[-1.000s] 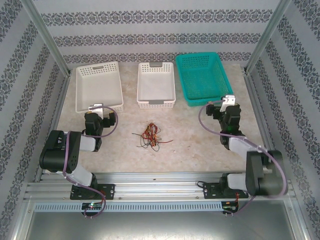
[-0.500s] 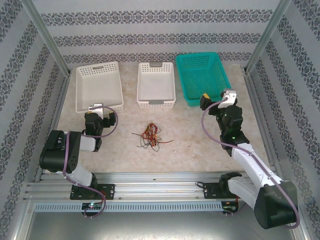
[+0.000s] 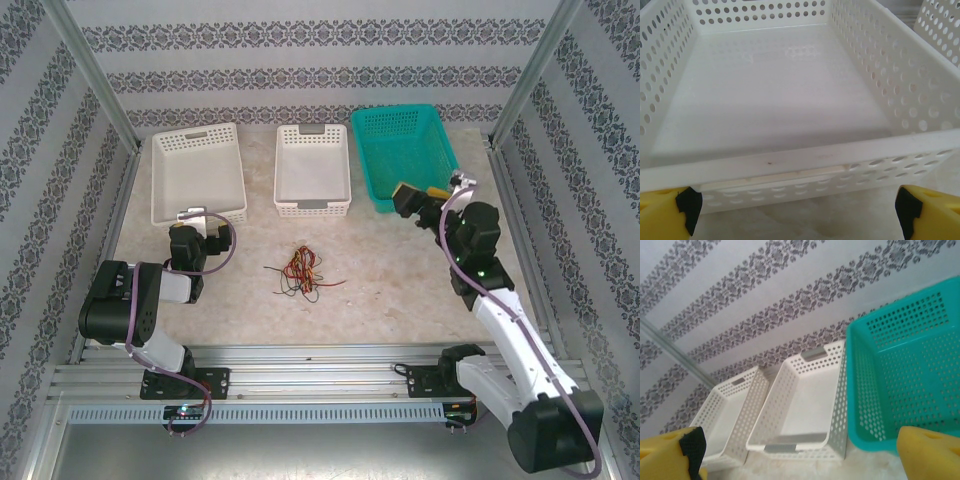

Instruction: Untangle the cables

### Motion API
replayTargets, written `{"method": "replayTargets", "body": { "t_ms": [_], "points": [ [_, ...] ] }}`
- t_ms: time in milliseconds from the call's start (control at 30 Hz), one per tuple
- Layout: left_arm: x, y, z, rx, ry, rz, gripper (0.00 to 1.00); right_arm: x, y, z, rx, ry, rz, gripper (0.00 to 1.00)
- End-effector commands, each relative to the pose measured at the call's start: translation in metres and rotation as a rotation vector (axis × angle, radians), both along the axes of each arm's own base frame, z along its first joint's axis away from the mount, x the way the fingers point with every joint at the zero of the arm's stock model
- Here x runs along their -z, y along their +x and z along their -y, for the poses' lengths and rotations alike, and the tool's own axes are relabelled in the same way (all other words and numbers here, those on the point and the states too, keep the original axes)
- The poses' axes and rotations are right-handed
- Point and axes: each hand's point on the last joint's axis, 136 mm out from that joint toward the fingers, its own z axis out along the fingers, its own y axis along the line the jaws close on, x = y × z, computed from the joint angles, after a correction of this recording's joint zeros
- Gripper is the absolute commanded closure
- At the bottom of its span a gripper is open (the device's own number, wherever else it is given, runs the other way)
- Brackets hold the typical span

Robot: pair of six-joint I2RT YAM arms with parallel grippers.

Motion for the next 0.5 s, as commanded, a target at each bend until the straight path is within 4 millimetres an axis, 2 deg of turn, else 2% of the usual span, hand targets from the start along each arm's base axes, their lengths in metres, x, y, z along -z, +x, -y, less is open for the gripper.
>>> {"method": "replayTargets", "body": {
  "t_ms": [0,200,467],
  "points": [
    [-0.006,0.006,0.004,0.027,0.017,0.017,0.0,0.003,-0.009,0.007,0.058,0.049,-0.012,0.02],
    [-0.006,0.006,0.004,0.027,0.017,0.017,0.0,0.025,-0.022,-0.005,-0.011,-0.038,-0.141,0.02],
    [-0.006,0.006,0.004,0.027,0.017,0.017,0.0,0.069,-0.052,-0.032,-0.08,-0.195,-0.224,0.02]
  ]
}}
